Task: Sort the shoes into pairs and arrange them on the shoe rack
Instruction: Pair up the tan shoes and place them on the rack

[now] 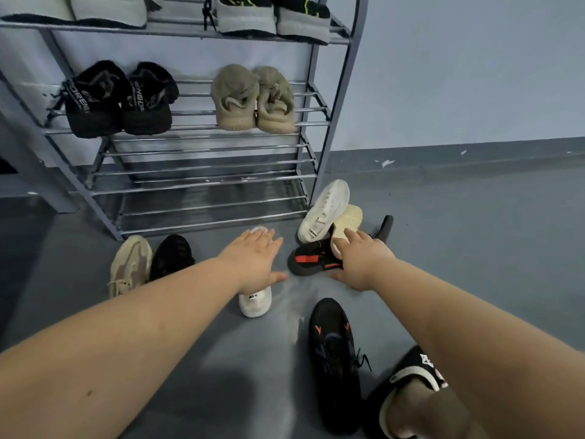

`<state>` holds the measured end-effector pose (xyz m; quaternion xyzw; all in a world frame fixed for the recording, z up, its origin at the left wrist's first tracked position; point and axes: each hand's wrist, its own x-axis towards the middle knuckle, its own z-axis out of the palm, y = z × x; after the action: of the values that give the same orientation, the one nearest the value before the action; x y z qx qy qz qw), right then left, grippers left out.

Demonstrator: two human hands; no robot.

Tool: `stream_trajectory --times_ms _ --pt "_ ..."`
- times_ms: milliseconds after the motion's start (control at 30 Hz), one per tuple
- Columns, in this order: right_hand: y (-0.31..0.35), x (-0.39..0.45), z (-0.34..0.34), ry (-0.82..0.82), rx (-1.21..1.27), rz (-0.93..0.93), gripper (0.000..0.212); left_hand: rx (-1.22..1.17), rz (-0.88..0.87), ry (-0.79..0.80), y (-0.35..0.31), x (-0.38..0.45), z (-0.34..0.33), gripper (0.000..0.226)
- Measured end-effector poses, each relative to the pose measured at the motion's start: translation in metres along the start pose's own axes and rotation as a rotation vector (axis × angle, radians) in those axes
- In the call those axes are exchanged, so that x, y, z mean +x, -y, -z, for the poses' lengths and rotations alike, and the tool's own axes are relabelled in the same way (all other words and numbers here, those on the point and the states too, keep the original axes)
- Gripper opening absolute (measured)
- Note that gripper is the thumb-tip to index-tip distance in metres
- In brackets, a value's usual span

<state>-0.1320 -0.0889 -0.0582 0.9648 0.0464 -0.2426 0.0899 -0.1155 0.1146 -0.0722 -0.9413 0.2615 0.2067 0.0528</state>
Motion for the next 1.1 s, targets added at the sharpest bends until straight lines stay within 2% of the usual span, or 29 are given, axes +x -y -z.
stream_trajectory --times_ms 300,500,800,1000,1100 --pt "-0.028 0.044 -0.042 0.128 0.112 -0.087 0.065 -0.024 -0.008 0.135 -0.005 0.051 -0.037 0.076" --pt "-0.050 0.086 -0.064 0.181 0.154 -0.132 0.066 -0.080 -0.026 0.153 -0.016 0.100 -0.046 0.075" --pt "-0.088 0.158 -0.096 0.128 0.118 -0.194 0.069 -0.330 0.069 0.093 -0.047 0.201 -0.064 0.065" --pt "-0.102 0.199 -0.126 0.095 0.269 -0.316 0.075 -0.568 0.165 0.128 -0.062 0.262 -0.090 0.063" --pt "-0.099 0.210 -0.134 0.089 0.291 -0.314 0.078 -0.720 0.263 0.122 -0.066 0.288 -0.101 0.062"
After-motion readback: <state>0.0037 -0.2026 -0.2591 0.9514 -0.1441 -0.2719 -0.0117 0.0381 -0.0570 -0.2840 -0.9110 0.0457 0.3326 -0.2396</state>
